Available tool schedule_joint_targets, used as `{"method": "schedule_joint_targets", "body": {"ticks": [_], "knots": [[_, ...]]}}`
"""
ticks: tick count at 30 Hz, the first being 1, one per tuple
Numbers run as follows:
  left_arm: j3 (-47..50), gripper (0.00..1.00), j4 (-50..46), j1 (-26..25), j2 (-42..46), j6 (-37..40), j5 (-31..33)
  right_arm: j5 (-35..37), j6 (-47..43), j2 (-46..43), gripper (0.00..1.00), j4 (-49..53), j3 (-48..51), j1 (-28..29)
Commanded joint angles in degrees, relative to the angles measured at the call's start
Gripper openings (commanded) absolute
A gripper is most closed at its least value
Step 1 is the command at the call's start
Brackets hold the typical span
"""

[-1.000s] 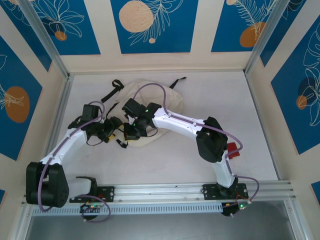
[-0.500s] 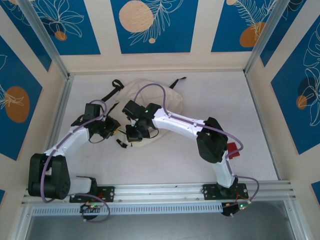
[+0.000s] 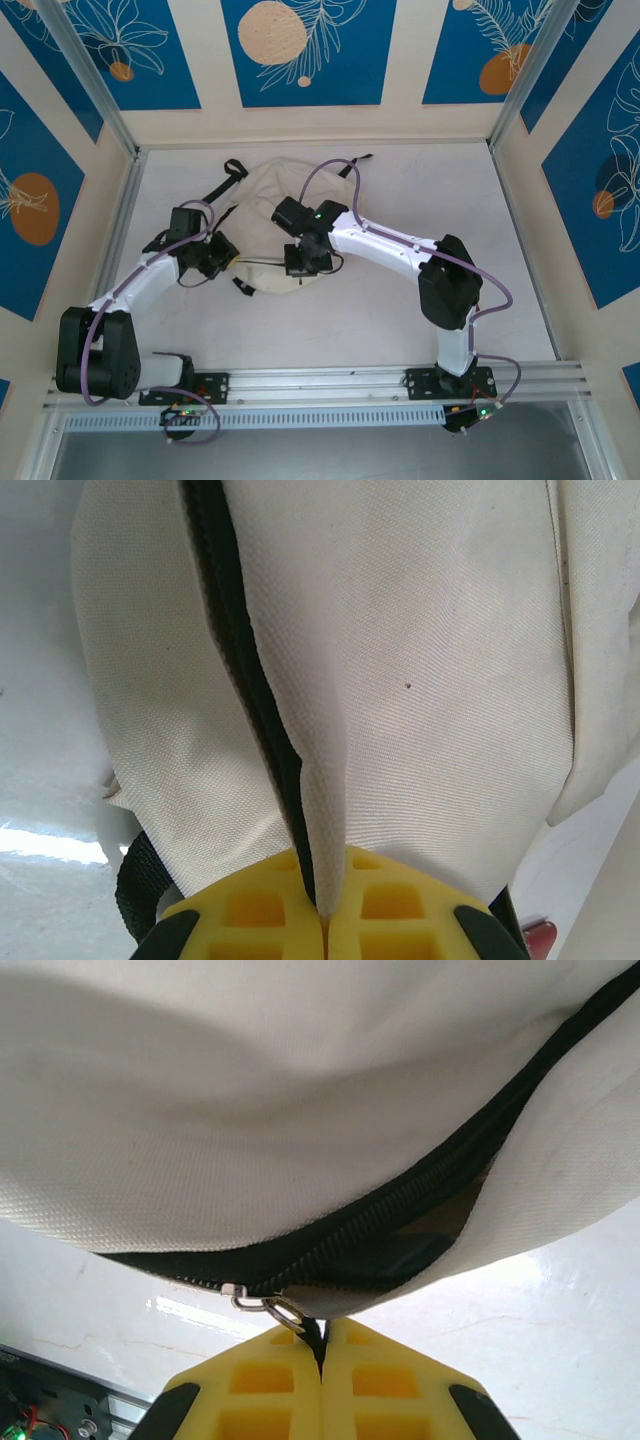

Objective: Pack the student bag

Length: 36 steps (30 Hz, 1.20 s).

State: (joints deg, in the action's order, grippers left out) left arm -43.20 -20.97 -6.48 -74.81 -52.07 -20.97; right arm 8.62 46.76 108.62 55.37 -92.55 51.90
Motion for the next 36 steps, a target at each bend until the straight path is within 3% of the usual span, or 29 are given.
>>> {"method": "schedule_joint_targets", "body": {"ticks": [1,4,11,17,26,32,36], "knots": [[0.0,0.02,-1.5,1.9,0.8,2.0,4.9,3.3,-0.9,-2.2,0.0,7.1,2.0,-2.1],[-0.2,0.0,-2.4,2.3,1.1,2.6,5.3,2.6,-2.9,-2.1,0.0,6.4,2.6,-3.7],[-0.6,0.0,-4.0,3.8,0.7,4.7,5.5,-7.2,-10.4,-2.8,0.0,1.6,5.2,-6.8],[-0.4,0.0,-3.7,4.3,0.5,5.4,5.4,-9.8,-10.3,-5.0,0.0,0.9,6.1,-8.0],[-0.1,0.0,-0.1,3.9,1.5,4.3,0.5,-22.1,-7.0,0.2,0.0,-5.4,-2.3,0.3],[1.3,0.0,2.2,3.3,1.8,2.2,-0.5,-22.7,-5.7,9.4,0.0,-2.8,-14.6,4.2],[1.0,0.0,1.0,3.3,1.8,2.8,1.0,-19.2,-4.8,9.7,0.0,-0.3,-15.6,4.4]]}}
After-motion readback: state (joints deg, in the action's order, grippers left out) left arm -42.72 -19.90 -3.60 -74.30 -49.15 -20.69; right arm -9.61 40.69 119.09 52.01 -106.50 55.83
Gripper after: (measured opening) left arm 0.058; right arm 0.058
